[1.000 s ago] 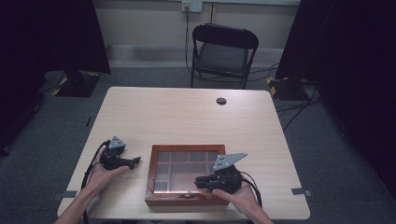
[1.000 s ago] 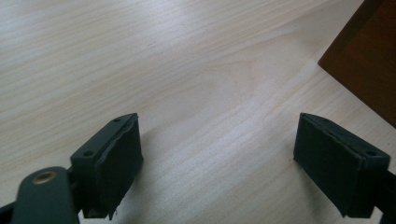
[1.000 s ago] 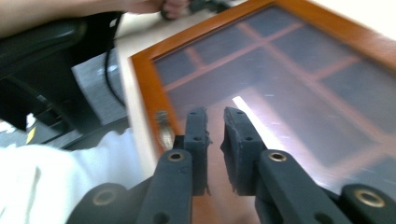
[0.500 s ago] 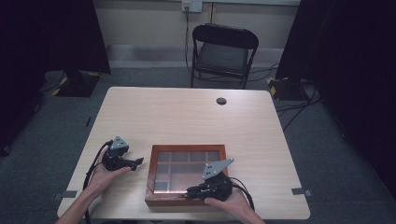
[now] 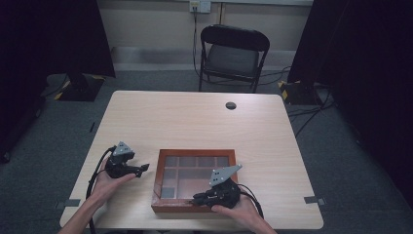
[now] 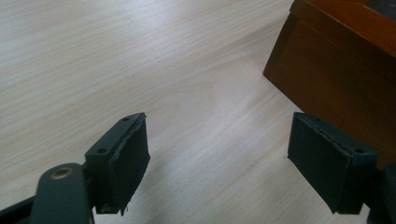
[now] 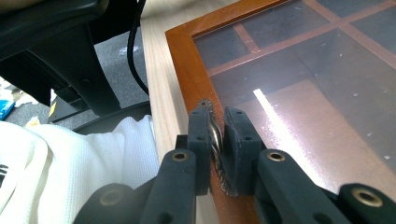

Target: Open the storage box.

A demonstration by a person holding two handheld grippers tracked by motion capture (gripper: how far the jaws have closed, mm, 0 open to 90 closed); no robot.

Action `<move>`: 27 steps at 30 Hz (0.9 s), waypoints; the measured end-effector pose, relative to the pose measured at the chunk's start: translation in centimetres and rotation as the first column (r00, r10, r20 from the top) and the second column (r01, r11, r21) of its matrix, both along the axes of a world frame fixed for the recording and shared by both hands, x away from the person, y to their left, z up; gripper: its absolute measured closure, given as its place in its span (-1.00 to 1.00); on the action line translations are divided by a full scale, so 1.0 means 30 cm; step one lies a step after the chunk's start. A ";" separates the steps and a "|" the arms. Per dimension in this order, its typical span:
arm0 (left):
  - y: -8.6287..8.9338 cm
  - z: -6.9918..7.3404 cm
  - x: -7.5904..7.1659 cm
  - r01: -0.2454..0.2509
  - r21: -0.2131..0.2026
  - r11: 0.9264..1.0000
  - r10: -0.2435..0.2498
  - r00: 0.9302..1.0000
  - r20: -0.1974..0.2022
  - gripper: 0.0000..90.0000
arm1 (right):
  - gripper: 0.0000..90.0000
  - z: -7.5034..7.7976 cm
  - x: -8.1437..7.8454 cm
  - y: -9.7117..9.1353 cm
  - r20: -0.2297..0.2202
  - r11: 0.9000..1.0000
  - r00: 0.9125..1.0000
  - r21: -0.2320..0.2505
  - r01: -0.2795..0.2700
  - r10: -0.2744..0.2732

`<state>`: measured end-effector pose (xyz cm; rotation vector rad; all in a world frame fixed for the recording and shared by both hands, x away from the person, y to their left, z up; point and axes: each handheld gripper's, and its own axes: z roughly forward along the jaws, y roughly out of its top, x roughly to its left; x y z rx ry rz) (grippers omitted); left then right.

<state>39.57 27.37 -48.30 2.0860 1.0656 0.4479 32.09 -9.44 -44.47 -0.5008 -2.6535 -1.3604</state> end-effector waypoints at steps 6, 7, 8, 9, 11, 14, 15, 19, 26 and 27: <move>-0.007 0.009 -0.007 0.020 -0.027 0.999 -0.020 1.000 0.013 -0.55 | 0.82 0.009 -0.005 0.006 0.019 1.000 1.000 -0.017 -0.002 0.002; -0.006 0.011 -0.007 0.024 -0.022 0.999 -0.024 1.000 0.016 -0.55 | 0.82 0.010 -0.005 0.006 0.022 1.000 1.000 -0.020 -0.002 0.002; -0.008 0.012 -0.008 0.023 -0.037 0.999 -0.022 1.000 0.013 -0.55 | 0.82 0.012 -0.005 0.005 0.022 1.000 1.000 -0.021 -0.004 0.004; -0.008 0.012 -0.008 0.023 -0.037 0.999 -0.022 1.000 0.013 -0.55 | 0.82 0.012 -0.005 0.005 0.022 1.000 1.000 -0.021 -0.004 0.004; -0.008 0.016 -0.010 0.026 -0.044 0.999 -0.026 1.000 0.015 -0.56 | 0.82 0.018 -0.003 0.002 0.019 1.000 1.000 -0.013 -0.004 0.005; -0.009 0.022 -0.010 0.048 -0.053 0.997 -0.047 0.999 0.014 -0.59 | 0.82 0.037 0.001 -0.005 0.017 1.000 1.000 0.006 -0.003 0.003; -0.011 0.023 -0.010 0.052 -0.057 0.997 -0.052 0.999 0.015 -0.59 | 0.82 0.037 0.001 -0.005 0.017 1.000 1.000 0.006 -0.003 0.003; -0.022 0.034 -0.020 0.079 -0.071 0.994 -0.077 0.996 0.033 -0.60 | 0.82 0.059 0.003 -0.016 0.016 1.000 1.000 0.019 0.000 -0.001; -0.023 0.040 -0.024 0.101 -0.090 0.991 -0.099 0.995 0.030 -0.60 | 0.83 0.089 0.014 -0.018 0.006 1.000 1.000 0.025 0.000 0.000; -0.023 0.040 -0.024 0.101 -0.090 0.991 -0.099 0.995 0.030 -0.60 | 0.83 0.089 0.014 -0.018 0.006 1.000 1.000 0.025 0.000 0.000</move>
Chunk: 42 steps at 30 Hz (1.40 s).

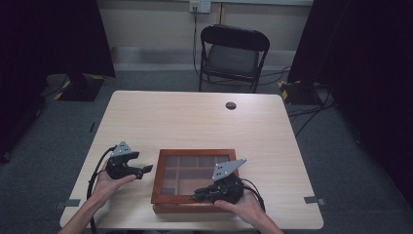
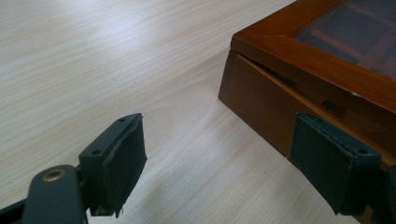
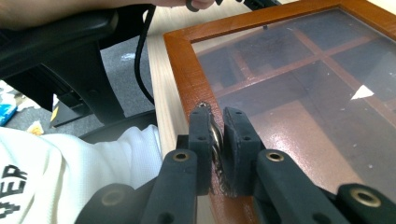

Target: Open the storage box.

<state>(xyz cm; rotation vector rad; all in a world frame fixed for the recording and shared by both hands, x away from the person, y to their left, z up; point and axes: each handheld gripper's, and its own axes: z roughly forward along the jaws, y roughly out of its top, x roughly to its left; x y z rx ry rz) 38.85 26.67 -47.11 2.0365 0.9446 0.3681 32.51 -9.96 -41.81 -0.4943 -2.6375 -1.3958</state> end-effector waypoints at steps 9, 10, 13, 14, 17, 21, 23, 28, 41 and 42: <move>-0.010 0.007 -0.008 0.037 -0.021 0.999 -0.037 0.999 -0.001 -0.61 | 0.83 0.046 0.019 0.004 -0.025 1.000 1.000 -0.011 -0.004 0.003; -0.009 0.009 -0.009 0.040 -0.023 0.999 -0.040 0.999 0.001 -0.61 | 0.83 0.046 0.019 0.004 -0.025 1.000 1.000 -0.011 -0.004 0.003; -0.013 0.012 -0.012 0.054 -0.034 0.998 -0.054 0.999 0.005 -0.61 | 0.83 0.055 0.020 0.005 -0.022 1.000 1.000 -0.014 0.002 -0.002; -0.015 0.013 -0.013 0.057 -0.044 0.997 -0.057 0.998 0.002 -0.62 | 0.83 0.057 0.022 0.006 -0.022 1.000 1.000 -0.010 0.002 -0.002; -0.022 0.016 -0.017 0.078 -0.056 0.995 -0.078 0.997 0.004 -0.62 | 0.83 0.063 0.027 0.006 -0.032 1.000 0.999 -0.018 -0.001 0.000; -0.026 0.019 -0.022 0.089 -0.064 0.994 -0.088 0.996 0.019 -0.60 | 0.83 0.083 0.034 0.007 -0.030 1.000 1.000 -0.017 -0.003 0.002; -0.024 0.020 -0.022 0.097 -0.070 0.993 -0.096 0.995 0.015 -0.64 | 0.83 0.088 0.035 0.007 -0.028 1.000 1.000 -0.019 0.000 0.000; -0.039 0.018 -0.028 0.136 -0.074 0.988 -0.135 0.991 0.014 -0.64 | 0.83 0.122 0.045 0.009 -0.015 1.000 1.000 -0.022 0.002 -0.002; -0.095 0.034 -0.053 0.190 -0.078 0.979 -0.186 0.981 0.056 -0.59 | 0.82 0.143 0.055 0.005 -0.013 1.000 1.000 -0.015 0.005 -0.005; -0.096 0.034 -0.053 0.188 -0.077 0.979 -0.185 0.981 0.056 -0.59 | 0.82 0.142 0.056 0.003 -0.018 1.000 1.000 -0.012 0.006 -0.007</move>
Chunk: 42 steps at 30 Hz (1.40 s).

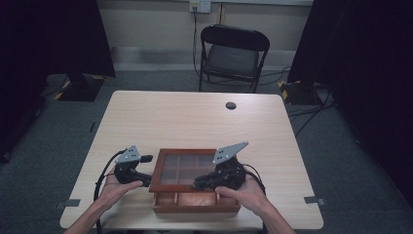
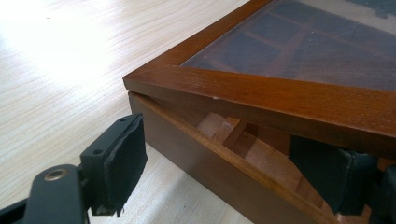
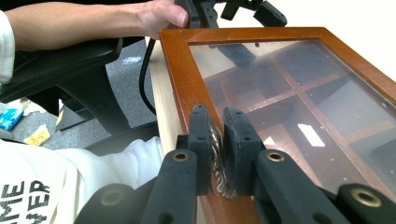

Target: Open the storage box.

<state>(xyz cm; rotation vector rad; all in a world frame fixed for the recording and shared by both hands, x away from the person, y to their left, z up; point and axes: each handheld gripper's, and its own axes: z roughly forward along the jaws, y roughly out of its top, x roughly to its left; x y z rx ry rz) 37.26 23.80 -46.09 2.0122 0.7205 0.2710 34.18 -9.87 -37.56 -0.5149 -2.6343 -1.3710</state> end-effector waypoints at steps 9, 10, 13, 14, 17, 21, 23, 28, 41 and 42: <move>-0.002 0.004 0.000 -0.002 -0.013 1.000 0.002 1.000 -0.001 -0.54 | 0.15 -0.008 -0.019 -0.049 0.022 0.998 0.997 0.004 0.068 -0.068; -0.002 0.005 -0.001 -0.002 -0.015 1.000 0.002 1.000 -0.001 -0.54 | 0.09 -0.008 -0.020 -0.058 0.025 0.997 0.997 0.009 0.076 -0.077; 0.000 0.008 0.000 0.005 -0.018 1.000 -0.005 1.000 -0.001 -0.51 | -0.16 -0.016 -0.021 -0.097 0.032 0.992 0.993 0.040 0.116 -0.117; 0.000 0.009 -0.001 0.007 -0.023 1.000 -0.007 1.000 -0.001 -0.48 | -0.25 -0.020 -0.022 -0.108 0.030 0.991 0.992 0.054 0.123 -0.124; -0.001 0.016 -0.004 -0.005 -0.048 0.999 0.005 1.000 -0.002 -0.44 | -0.39 -0.021 -0.026 -0.141 0.045 0.985 0.986 0.071 0.155 -0.158; 0.003 0.023 0.000 -0.036 -0.067 0.997 0.036 0.999 0.002 -0.52 | -0.46 -0.023 -0.035 -0.208 0.083 0.963 0.964 0.112 0.244 -0.254; 0.005 0.025 0.001 -0.039 -0.072 0.997 0.039 0.999 0.002 -0.52 | -0.50 -0.028 -0.040 -0.231 0.094 0.955 0.954 0.117 0.274 -0.285; 0.008 0.037 0.002 -0.039 -0.093 0.995 0.040 0.999 0.004 -0.56 | -0.57 -0.042 -0.047 -0.272 0.088 0.946 0.946 0.119 0.302 -0.313; -0.003 0.048 -0.004 -0.006 -0.096 0.995 0.007 1.000 0.014 -0.45 | -0.69 -0.054 -0.050 -0.320 0.124 0.943 0.937 0.109 0.314 -0.327; -0.002 0.049 -0.004 -0.005 -0.092 0.996 0.007 1.000 0.016 -0.44 | -0.69 -0.054 -0.051 -0.324 0.129 0.943 0.936 0.108 0.316 -0.328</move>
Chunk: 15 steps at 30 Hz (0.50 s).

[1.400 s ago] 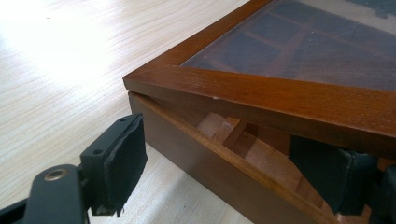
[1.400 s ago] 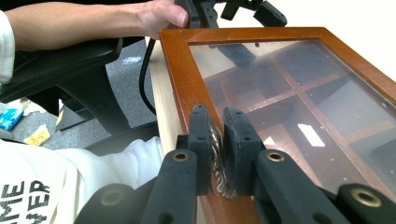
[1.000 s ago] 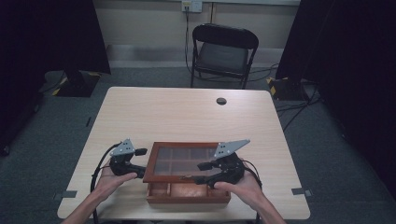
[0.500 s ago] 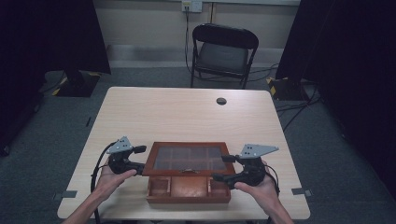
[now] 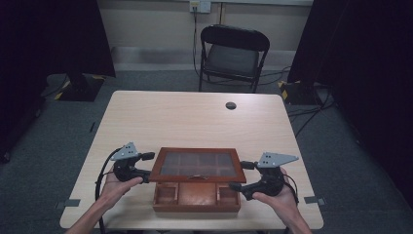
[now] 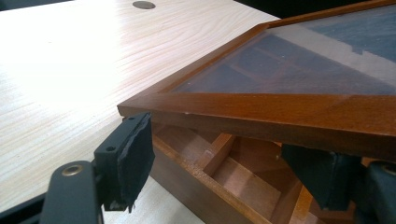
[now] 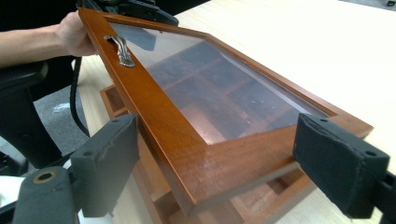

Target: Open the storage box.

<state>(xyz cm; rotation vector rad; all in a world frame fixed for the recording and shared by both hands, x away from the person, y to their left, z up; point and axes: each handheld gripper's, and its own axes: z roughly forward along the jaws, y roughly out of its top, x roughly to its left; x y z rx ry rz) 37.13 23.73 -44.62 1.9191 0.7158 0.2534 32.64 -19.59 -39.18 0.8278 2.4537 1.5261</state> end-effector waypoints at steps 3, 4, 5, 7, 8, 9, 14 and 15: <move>-0.001 0.009 -0.001 0.004 -0.030 1.000 -0.004 1.000 0.006 -0.43 | -0.68 -0.004 -0.004 -0.013 0.001 1.000 1.000 -0.019 0.011 -0.011; 0.000 0.015 -0.003 0.008 -0.033 0.999 -0.007 1.000 0.006 -0.43 | -0.69 -0.008 -0.006 -0.017 0.006 0.999 1.000 -0.026 0.028 -0.028; -0.003 0.021 -0.006 0.010 -0.046 0.999 -0.009 1.000 0.007 -0.42 | -0.68 -0.017 -0.004 -0.026 -0.001 0.998 0.999 -0.037 0.047 -0.047; -0.004 0.023 -0.006 0.014 -0.045 0.999 -0.013 1.000 0.013 -0.42 | -0.68 -0.020 -0.003 -0.029 -0.002 0.998 0.999 -0.038 0.050 -0.050; -0.007 0.023 -0.006 0.015 -0.050 0.999 -0.014 1.000 0.015 -0.42 | -0.68 -0.024 -0.001 -0.033 0.001 0.997 0.998 -0.043 0.061 -0.061; -0.007 0.023 -0.005 0.016 -0.048 0.999 -0.015 1.000 0.016 -0.43 | -0.68 -0.026 0.003 -0.035 -0.001 0.997 0.998 -0.042 0.064 -0.064; -0.008 0.031 -0.006 0.014 -0.036 0.999 -0.014 1.000 0.013 -0.41 | -0.68 -0.026 0.033 -0.036 0.004 0.996 0.997 -0.036 0.081 -0.081; -0.008 0.033 -0.005 0.008 -0.041 0.999 -0.007 1.000 0.014 -0.39 | -0.68 -0.022 0.044 -0.029 -0.006 0.996 0.996 -0.031 0.087 -0.087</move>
